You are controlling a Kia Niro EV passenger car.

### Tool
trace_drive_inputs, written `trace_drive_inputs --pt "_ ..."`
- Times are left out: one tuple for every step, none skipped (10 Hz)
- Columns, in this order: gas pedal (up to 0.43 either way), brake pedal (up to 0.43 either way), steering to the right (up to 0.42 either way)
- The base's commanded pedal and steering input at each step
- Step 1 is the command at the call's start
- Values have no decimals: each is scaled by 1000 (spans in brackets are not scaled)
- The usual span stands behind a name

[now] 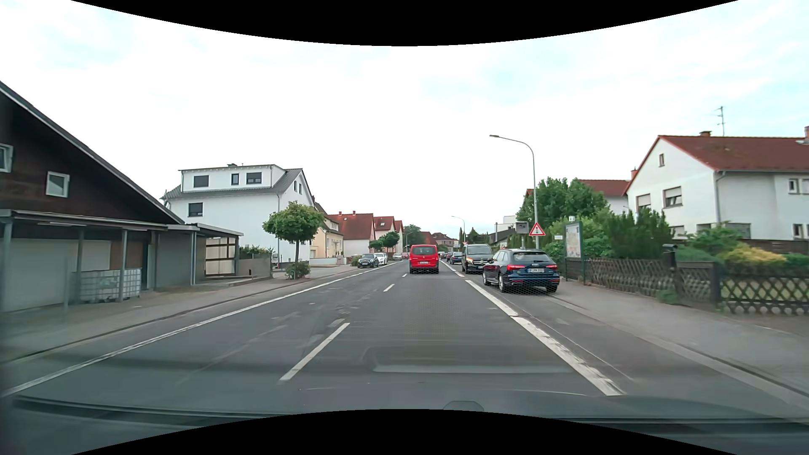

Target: Follow the waypoints while adhering to traffic rules and regulations

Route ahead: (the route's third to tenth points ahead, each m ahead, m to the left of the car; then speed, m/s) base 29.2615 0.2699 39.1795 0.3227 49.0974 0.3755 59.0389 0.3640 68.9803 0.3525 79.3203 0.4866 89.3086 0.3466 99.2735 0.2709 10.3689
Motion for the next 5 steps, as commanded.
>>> trace_drive_inputs --pt "0 104 -4" --pt "0 110 -4" --pt "0 116 -4" --pt "0 128 -3" --pt "0 140 -3"
